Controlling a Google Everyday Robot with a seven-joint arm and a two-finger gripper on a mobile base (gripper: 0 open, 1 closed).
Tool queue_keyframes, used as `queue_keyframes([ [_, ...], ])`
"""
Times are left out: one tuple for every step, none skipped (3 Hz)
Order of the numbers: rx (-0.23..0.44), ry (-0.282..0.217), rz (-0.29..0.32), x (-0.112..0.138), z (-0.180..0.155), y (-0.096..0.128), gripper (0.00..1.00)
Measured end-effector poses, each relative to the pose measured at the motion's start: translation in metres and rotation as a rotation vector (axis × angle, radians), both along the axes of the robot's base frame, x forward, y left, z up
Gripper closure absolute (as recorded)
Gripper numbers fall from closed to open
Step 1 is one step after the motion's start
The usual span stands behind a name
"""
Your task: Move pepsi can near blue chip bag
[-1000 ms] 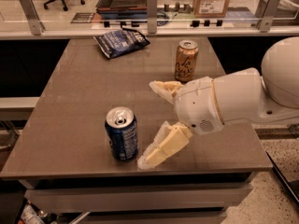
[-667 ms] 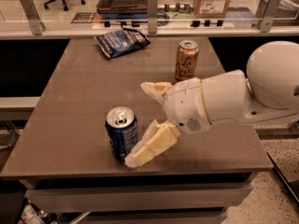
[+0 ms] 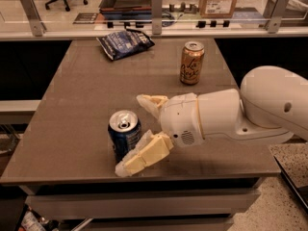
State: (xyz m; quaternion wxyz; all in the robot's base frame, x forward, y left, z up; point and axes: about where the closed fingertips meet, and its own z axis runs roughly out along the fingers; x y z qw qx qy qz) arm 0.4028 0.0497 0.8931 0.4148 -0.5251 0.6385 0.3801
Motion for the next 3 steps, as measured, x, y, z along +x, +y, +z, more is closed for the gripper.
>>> queue_keyframes([
  [0.000,-0.004,0.003,-0.0014,0.0022,0.0023,0.18],
  [-0.003,-0.008,0.006,-0.0029,0.0037,0.0042,0.41],
  [-0.006,-0.012,0.009,-0.0044,0.0052,0.0061,0.64],
])
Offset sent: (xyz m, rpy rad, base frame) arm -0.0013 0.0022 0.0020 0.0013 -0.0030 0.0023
